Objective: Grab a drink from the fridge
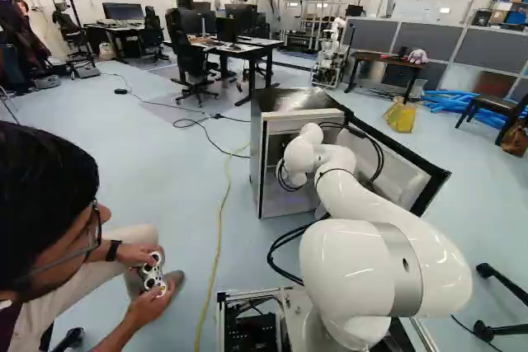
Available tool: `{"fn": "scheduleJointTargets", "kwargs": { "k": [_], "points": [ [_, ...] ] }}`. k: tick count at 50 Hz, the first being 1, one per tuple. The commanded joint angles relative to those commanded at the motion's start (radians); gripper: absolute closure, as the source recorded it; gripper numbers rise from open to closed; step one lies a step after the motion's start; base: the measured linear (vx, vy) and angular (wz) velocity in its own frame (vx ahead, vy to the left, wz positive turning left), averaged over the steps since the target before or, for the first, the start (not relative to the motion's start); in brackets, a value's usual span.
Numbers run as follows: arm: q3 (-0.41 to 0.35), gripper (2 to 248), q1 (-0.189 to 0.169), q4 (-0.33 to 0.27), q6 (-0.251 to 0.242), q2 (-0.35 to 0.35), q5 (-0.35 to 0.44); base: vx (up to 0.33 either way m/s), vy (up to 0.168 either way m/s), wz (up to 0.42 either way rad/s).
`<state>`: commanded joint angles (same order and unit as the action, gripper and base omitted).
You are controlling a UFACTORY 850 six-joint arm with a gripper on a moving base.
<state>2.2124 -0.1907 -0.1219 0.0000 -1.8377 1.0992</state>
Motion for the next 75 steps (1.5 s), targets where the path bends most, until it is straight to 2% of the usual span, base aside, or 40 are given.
{"fn": "scheduleJointTargets", "kwargs": {
  "k": [3, 4, 35, 54, 75],
  "points": [
    [0.000, 145, 0.000, 0.000, 0.000, 0.000, 0.000, 0.000, 0.000, 0.000],
    [0.000, 164, 0.000, 0.000, 0.000, 0.000, 0.000, 0.000, 0.000, 0.000],
    [-0.014, 164, 0.000, 0.000, 0.000, 0.009, 0.000, 0.000, 0.000, 0.000],
    [-0.103, 164, -0.003, 0.000, 0.000, 0.061, 0.000, 0.000, 0.000, 0.000],
    [-0.245, 164, -0.008, 0.000, 0.000, 0.144, 0.000, 0.000, 0.000, 0.000]
  ]
}}
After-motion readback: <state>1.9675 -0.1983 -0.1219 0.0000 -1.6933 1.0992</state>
